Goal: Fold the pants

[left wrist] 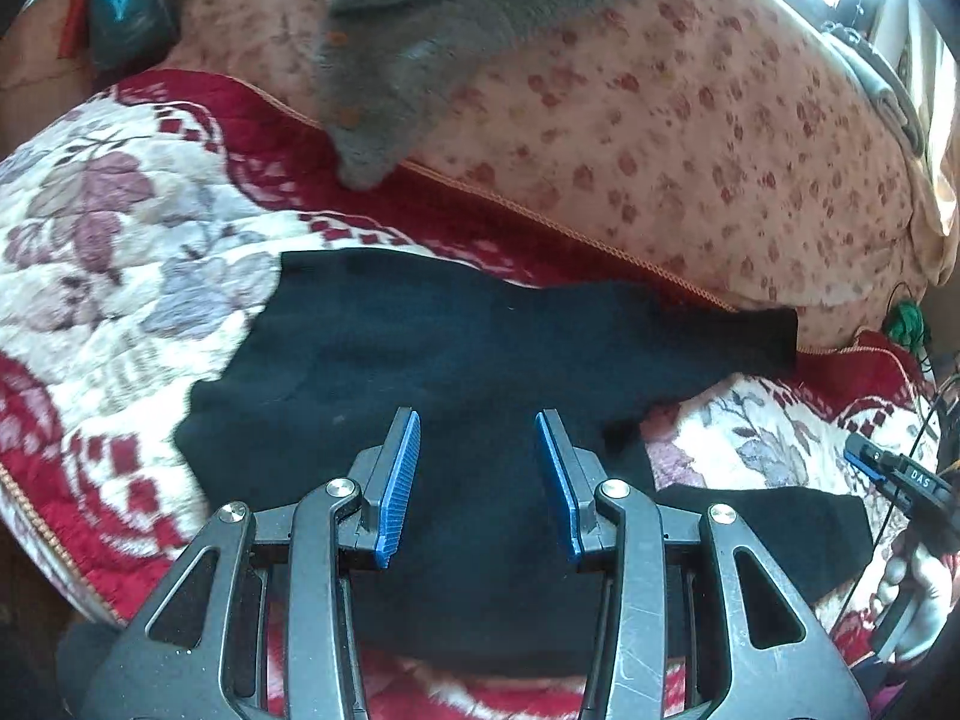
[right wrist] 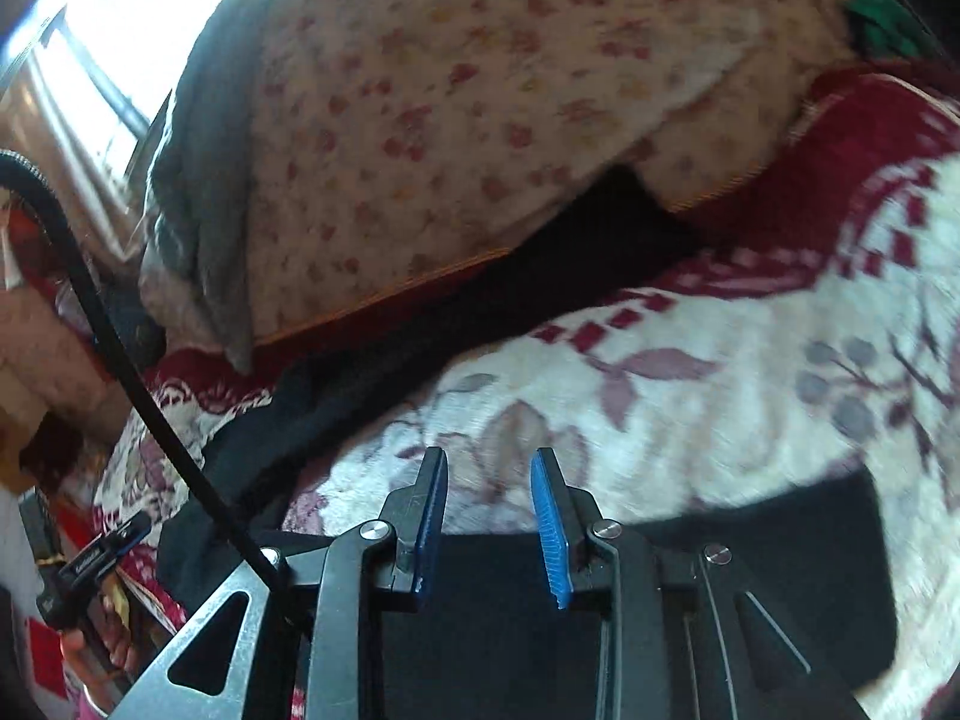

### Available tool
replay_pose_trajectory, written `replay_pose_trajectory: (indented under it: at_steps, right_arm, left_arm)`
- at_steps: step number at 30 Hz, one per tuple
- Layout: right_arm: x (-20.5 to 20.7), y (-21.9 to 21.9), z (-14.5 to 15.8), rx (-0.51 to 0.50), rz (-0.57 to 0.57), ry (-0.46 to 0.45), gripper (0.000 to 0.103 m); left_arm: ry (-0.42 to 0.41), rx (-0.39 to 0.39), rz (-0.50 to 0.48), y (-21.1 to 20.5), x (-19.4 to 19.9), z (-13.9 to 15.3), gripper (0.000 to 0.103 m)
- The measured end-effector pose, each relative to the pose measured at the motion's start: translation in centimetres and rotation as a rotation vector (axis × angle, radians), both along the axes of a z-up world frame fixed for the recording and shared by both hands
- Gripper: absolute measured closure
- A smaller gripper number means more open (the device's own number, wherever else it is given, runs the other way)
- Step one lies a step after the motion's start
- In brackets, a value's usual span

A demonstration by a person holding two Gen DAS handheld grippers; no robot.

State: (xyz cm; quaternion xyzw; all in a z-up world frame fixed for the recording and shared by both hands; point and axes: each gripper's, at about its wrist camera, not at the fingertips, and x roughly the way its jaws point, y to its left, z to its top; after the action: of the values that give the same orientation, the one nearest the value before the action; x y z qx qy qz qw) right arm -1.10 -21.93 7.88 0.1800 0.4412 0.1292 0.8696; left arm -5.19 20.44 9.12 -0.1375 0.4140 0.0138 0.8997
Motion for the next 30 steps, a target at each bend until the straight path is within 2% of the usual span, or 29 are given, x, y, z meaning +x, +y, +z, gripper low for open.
replay_pose_trajectory:
  at_steps: [8, 16, 24, 30]
  right_arm:
    - [2.9, 3.2, -0.9, -0.033, 0.065, 0.015, 0.075]
    - [4.7, 5.2, -1.7, -0.042, 0.094, 0.027, 0.075]
    - [5.9, 6.2, -2.3, -0.047, 0.121, 0.034, 0.072]
    - [7.1, 7.0, -2.3, -0.09, 0.161, 0.034, 0.068]
  left_arm:
    - [0.012, 0.042, -0.038, -3.1, 3.8, -0.6, 0.064]
    - [0.01, 0.085, -0.075, -5.8, 5.9, -1.1, 0.064]
    - [0.032, 0.112, -0.097, -7.0, 7.4, -1.8, 0.064]
    - [0.047, 0.125, -0.111, -7.4, 8.4, -2.0, 0.064]
